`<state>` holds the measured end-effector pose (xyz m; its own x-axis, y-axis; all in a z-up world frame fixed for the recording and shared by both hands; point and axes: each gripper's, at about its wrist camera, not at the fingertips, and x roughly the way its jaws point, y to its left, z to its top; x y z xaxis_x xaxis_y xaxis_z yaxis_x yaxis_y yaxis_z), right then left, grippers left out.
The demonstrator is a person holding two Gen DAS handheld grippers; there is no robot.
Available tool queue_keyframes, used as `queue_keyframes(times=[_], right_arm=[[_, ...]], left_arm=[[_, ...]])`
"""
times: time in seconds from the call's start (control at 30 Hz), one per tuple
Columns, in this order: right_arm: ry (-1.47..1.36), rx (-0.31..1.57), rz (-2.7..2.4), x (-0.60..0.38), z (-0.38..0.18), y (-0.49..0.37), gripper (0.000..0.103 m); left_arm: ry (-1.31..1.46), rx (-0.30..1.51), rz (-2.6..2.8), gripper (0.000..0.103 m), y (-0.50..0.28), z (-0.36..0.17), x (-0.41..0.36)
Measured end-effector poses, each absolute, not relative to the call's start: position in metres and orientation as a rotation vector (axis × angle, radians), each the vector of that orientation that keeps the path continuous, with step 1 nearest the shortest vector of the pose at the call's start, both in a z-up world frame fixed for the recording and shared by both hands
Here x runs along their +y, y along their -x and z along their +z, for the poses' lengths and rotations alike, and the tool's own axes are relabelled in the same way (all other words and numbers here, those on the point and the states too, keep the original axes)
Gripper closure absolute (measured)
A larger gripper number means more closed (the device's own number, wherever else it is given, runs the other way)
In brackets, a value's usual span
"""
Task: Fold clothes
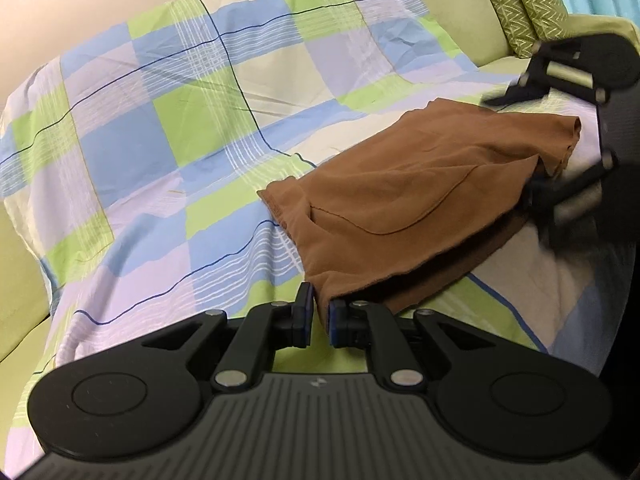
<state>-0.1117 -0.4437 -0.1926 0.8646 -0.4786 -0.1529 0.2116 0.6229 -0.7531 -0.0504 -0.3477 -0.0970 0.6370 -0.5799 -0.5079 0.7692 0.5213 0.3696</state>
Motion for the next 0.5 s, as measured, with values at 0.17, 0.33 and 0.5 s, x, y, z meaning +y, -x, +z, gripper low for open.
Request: queue_keyframes(times=[0.17, 0.33, 0.5], right_arm=[[0.726, 0.392, -0.503, -0.469, -0.191, 0.122, 0.040], [0.766, 0.389, -0.448, -0.471, -0.192, 0.129, 0.040], [0.620, 0.385, -0.580, -0.491, -0.175, 0.138, 0.037]], left_arm=[[-0.628, 0.327, -0.829, 0.094, 0.052, -0.096, -0.349], [-0.633, 0.324, -0.801, 0.094, 0.050, -0.094, -0.347], [-0.643, 0.325, -0.798, 0.094, 0.052, -0.094, -0.348]])
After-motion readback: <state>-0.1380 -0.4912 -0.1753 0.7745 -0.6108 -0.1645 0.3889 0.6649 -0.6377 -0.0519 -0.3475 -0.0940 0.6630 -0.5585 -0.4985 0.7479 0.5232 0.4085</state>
